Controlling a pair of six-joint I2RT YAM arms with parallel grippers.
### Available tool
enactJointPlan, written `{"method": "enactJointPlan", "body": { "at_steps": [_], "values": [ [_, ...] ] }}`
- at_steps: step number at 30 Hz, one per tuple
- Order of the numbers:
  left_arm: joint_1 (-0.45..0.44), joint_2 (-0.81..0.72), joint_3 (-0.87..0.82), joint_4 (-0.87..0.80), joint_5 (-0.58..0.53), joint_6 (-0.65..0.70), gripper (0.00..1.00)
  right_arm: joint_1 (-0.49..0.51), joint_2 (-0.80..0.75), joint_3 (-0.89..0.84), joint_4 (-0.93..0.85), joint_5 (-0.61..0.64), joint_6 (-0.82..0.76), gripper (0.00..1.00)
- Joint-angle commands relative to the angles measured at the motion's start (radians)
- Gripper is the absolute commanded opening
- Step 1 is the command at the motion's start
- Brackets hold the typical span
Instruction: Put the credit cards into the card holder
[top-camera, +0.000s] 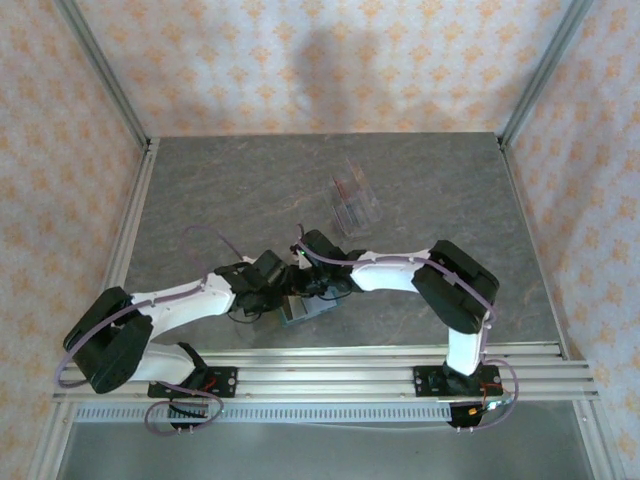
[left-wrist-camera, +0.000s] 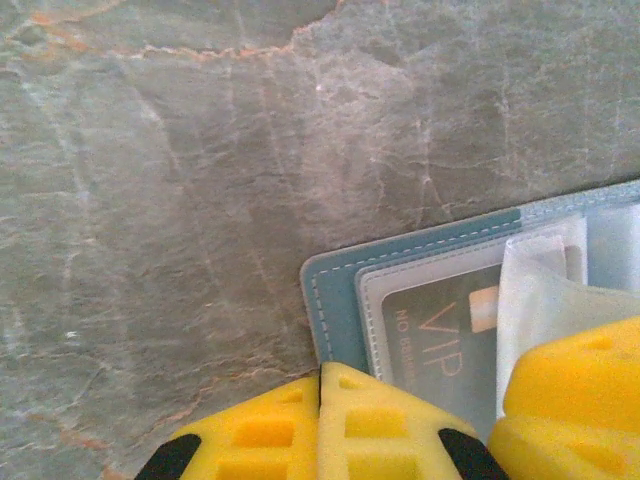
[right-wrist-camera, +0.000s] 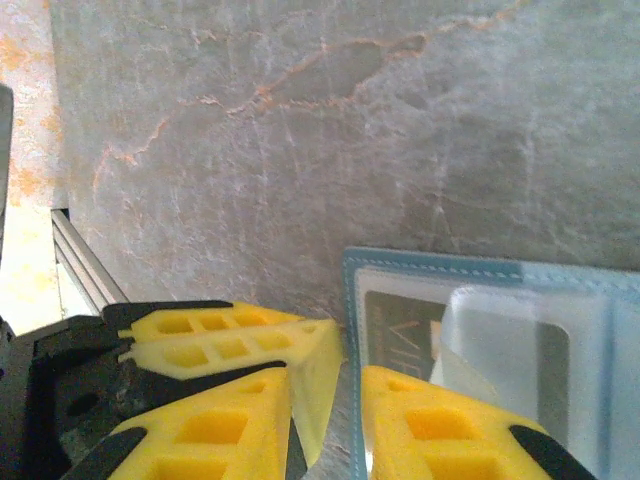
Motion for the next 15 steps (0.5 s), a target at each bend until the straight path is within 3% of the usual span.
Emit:
{"method": "enactJointPlan", "body": {
  "at_steps": [1, 6, 15],
  "values": [
    [-0.009, -0.034, -0.010, -0.078, -0.047, -0.002, 0.05, 0.019, 0.023, 0.067, 0.047, -0.004, 0.007, 0.25],
    [-0.007, -0.111, -0.017, -0.135, -0.077, -0.007, 0.08, 0.025, 0.026, 0.108, 0.011, 0.001, -0.019, 0.26],
    [0.008, -0.234, -0.027, -0.216, -0.100, -0.014, 0.23, 0.007, 0.023, 0.260, -0.111, -0.035, -0.104, 0.29]
  ]
}}
